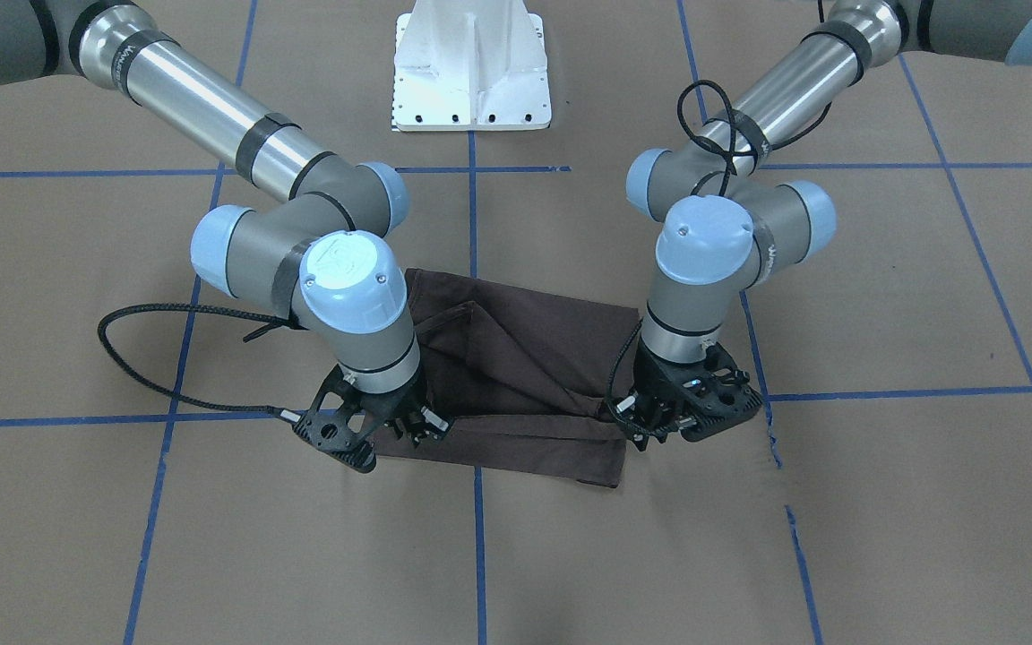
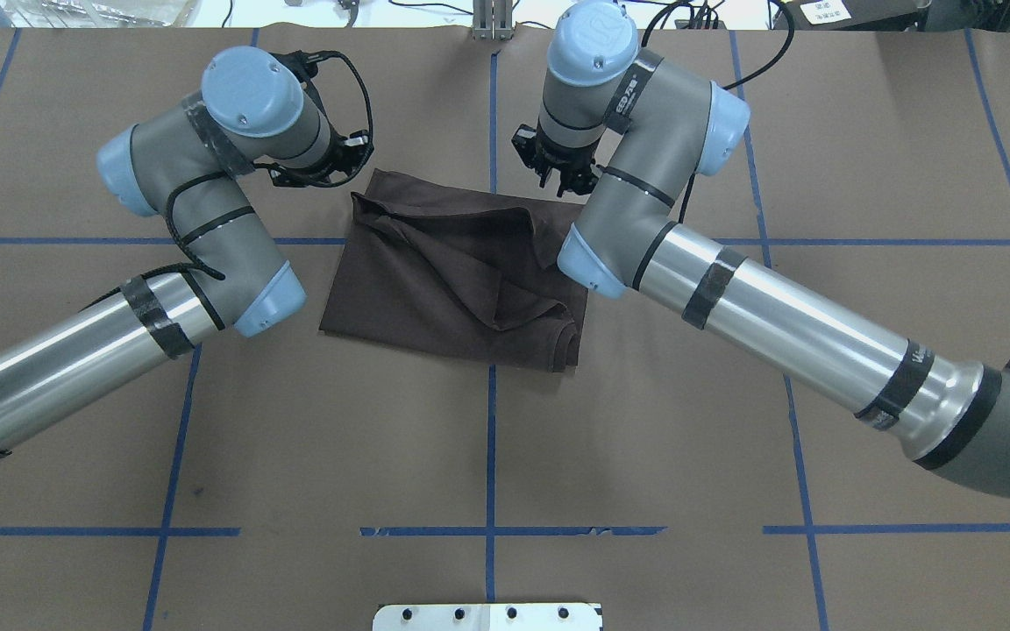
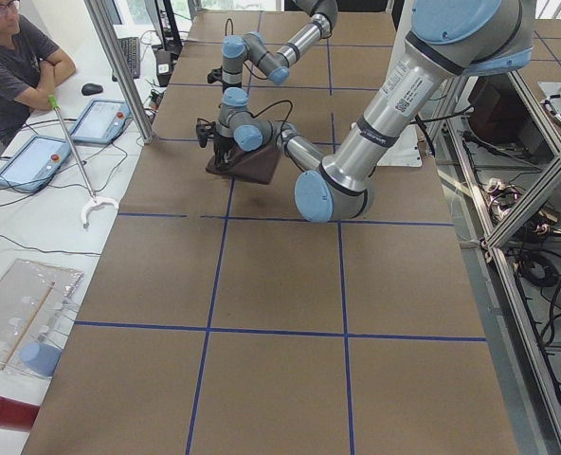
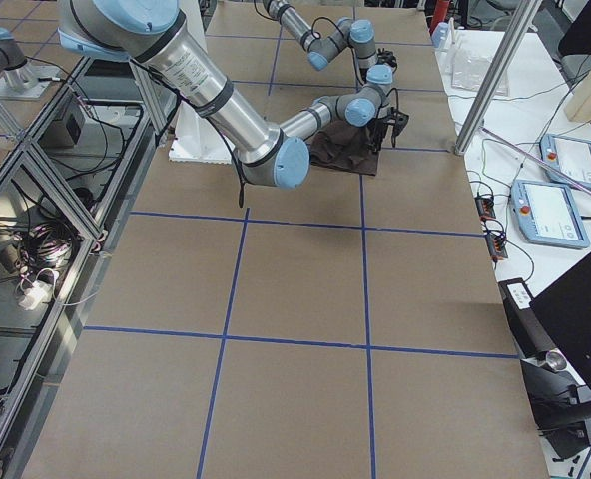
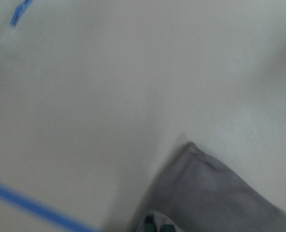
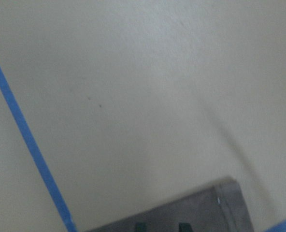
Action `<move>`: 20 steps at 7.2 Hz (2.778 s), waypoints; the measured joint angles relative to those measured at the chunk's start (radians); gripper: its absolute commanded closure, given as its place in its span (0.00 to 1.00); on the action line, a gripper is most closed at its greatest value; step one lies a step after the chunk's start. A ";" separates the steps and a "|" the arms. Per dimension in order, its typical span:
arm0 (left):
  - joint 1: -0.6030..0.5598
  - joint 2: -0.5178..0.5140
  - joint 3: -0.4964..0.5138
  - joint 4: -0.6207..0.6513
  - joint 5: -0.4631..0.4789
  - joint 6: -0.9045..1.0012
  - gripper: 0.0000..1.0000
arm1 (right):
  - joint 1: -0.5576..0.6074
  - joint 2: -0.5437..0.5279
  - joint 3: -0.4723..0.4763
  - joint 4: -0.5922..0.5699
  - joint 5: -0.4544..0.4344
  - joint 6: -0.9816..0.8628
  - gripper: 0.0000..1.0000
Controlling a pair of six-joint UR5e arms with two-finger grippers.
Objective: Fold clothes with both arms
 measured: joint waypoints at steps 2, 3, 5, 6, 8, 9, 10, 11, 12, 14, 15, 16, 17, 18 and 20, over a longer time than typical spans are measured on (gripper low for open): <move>-0.029 -0.021 0.035 -0.032 0.000 0.076 0.00 | 0.035 0.014 -0.031 0.003 0.001 -0.140 0.00; -0.038 -0.028 0.030 -0.031 -0.016 0.087 0.00 | 0.038 0.013 -0.012 -0.001 0.008 -0.154 0.00; -0.062 -0.014 -0.038 -0.001 -0.093 0.097 0.00 | 0.006 -0.005 0.101 -0.066 0.023 -0.160 0.00; -0.069 0.009 -0.104 0.042 -0.117 0.104 0.00 | -0.038 -0.016 0.171 -0.126 0.008 -0.163 0.00; -0.072 0.051 -0.198 0.097 -0.130 0.110 0.00 | -0.157 -0.035 0.275 -0.230 -0.094 -0.187 0.04; -0.073 0.061 -0.213 0.104 -0.131 0.110 0.00 | -0.211 -0.039 0.291 -0.259 -0.157 -0.228 0.07; -0.073 0.065 -0.219 0.107 -0.131 0.110 0.00 | -0.249 -0.042 0.297 -0.280 -0.198 -0.274 0.21; -0.073 0.068 -0.221 0.107 -0.132 0.111 0.00 | -0.271 -0.047 0.299 -0.289 -0.218 -0.312 0.45; -0.073 0.068 -0.221 0.108 -0.132 0.111 0.00 | -0.282 -0.050 0.299 -0.291 -0.227 -0.343 0.57; -0.077 0.069 -0.222 0.109 -0.132 0.111 0.00 | -0.298 -0.052 0.300 -0.289 -0.229 -0.373 0.68; -0.081 0.069 -0.222 0.109 -0.132 0.111 0.00 | -0.305 -0.050 0.300 -0.288 -0.229 -0.376 0.78; -0.086 0.069 -0.222 0.111 -0.133 0.112 0.00 | -0.311 -0.047 0.299 -0.287 -0.228 -0.378 1.00; -0.089 0.069 -0.222 0.115 -0.133 0.112 0.00 | -0.314 -0.045 0.299 -0.287 -0.228 -0.386 1.00; -0.092 0.068 -0.223 0.119 -0.134 0.112 0.00 | -0.315 -0.046 0.299 -0.287 -0.228 -0.395 1.00; -0.094 0.066 -0.226 0.121 -0.135 0.111 0.00 | -0.310 -0.047 0.301 -0.286 -0.230 -0.407 1.00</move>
